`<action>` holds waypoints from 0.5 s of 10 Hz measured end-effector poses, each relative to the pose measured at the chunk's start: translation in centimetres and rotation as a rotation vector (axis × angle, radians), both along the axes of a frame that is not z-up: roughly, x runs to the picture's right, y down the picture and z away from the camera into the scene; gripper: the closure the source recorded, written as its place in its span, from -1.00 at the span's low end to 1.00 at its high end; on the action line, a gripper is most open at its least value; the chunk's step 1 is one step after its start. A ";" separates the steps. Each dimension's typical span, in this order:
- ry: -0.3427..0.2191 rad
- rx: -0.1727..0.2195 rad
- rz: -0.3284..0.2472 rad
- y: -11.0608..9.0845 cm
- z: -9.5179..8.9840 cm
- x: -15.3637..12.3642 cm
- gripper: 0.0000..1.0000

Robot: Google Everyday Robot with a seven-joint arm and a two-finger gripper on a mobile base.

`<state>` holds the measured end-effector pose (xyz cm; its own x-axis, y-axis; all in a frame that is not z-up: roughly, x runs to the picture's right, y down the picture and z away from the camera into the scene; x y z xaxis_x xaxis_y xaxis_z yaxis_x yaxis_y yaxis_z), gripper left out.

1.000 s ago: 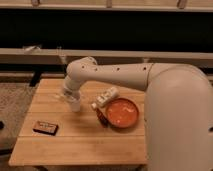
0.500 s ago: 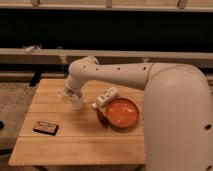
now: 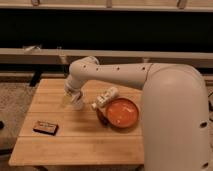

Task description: Place the white sponge in the ceramic cup

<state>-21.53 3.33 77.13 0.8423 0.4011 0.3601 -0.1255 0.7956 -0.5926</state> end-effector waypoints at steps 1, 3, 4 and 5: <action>0.001 0.001 0.001 -0.1 0.1 0.0 -0.60; 0.002 0.006 0.004 -0.3 0.2 0.0 -0.60; 0.002 0.011 0.006 -0.5 0.2 -0.1 -0.60; 0.002 0.013 0.006 -0.6 0.2 -0.1 -0.60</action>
<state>-21.67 2.78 77.29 0.8406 0.4016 0.3635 -0.1316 0.8023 -0.5822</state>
